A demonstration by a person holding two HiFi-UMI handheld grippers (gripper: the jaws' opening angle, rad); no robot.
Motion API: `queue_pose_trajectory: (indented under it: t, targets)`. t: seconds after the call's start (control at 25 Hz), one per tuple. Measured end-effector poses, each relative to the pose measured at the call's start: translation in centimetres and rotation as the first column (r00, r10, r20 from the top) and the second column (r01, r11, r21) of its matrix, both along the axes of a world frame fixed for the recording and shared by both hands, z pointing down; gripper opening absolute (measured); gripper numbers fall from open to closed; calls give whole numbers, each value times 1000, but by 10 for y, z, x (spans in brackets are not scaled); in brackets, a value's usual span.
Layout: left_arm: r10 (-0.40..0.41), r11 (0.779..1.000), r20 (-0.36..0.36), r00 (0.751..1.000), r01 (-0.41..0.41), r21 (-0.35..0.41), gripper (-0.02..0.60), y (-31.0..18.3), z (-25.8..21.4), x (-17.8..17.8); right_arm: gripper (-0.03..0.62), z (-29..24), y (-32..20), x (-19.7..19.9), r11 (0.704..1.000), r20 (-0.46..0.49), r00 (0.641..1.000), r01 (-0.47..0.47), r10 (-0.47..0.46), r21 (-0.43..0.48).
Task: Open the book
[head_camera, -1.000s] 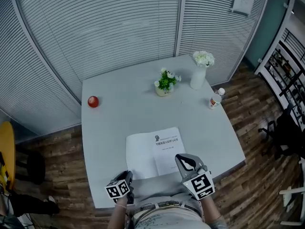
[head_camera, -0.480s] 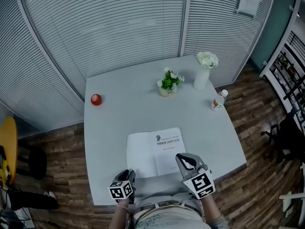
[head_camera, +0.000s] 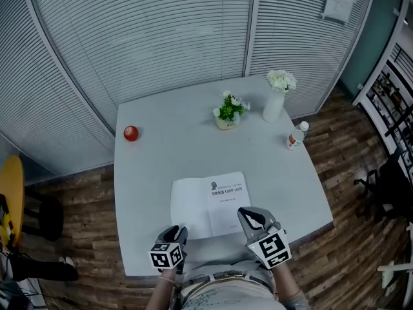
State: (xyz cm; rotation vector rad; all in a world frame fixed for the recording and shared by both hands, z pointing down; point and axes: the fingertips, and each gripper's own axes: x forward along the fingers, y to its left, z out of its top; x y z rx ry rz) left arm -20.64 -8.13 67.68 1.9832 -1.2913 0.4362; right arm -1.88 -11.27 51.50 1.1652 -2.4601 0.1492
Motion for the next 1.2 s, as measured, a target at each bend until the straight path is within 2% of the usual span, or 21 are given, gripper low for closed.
queue_pose_trajectory:
  t: [0.32, 0.76, 0.96, 1.2]
  targets:
    - [111, 994, -30, 993, -111, 10, 121, 1, -13, 32, 3, 3, 3, -2, 1000, 0, 1000, 11, -11, -13]
    - [217, 974, -63, 974, -211, 89, 44, -4, -49, 78, 8, 3, 4, -7, 999, 3, 999, 37, -37, -35]
    - [239, 964, -99, 966, -224, 141, 1, -7, -70, 97, 8, 3, 5, -10, 998, 7, 999, 47, -47, -42]
    - [262, 952, -123, 957, -235, 197, -2, -8, -92, 112, 8, 6, 8, -14, 997, 10, 998, 61, -60, -48]
